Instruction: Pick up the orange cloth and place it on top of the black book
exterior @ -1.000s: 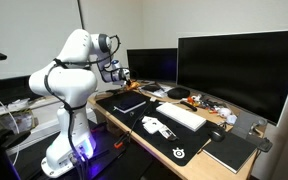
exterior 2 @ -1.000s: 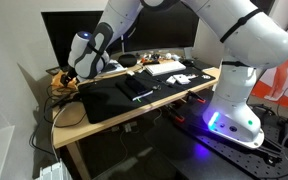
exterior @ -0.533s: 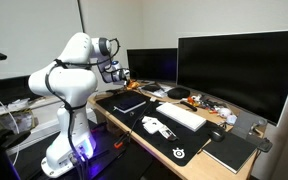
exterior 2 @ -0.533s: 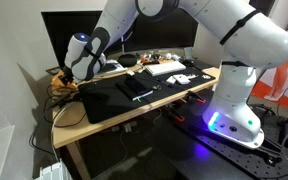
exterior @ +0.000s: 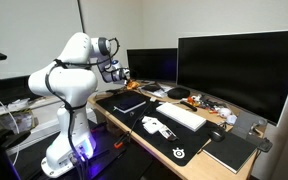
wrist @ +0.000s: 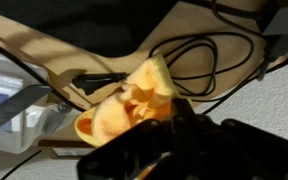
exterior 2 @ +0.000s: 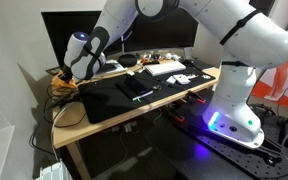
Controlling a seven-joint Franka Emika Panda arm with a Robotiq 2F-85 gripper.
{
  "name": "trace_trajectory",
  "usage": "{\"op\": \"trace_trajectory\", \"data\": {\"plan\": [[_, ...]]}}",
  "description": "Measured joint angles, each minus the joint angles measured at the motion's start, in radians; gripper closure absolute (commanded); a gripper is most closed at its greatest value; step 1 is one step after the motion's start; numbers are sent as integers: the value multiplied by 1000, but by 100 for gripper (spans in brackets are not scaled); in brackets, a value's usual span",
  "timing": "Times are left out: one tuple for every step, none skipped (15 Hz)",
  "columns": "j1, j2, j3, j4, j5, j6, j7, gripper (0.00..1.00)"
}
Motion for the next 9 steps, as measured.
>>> {"op": "trace_trajectory", "data": {"plan": [[1,-4,0,-2,0,2,0,100],[2,-8,0,-7,0,4,0,100],[4,-16,-1,-16,0,6,0,100],[8,-27,-4,-31,0,10,0,100],[14,-42,-11,-53,0,14,0,100],[21,-59,-18,-78,0,17,0,100],[28,-79,-26,-106,0,18,0,100],[34,-99,-32,-135,0,19,0,100],[41,-121,-40,-164,0,19,0,100]]}}
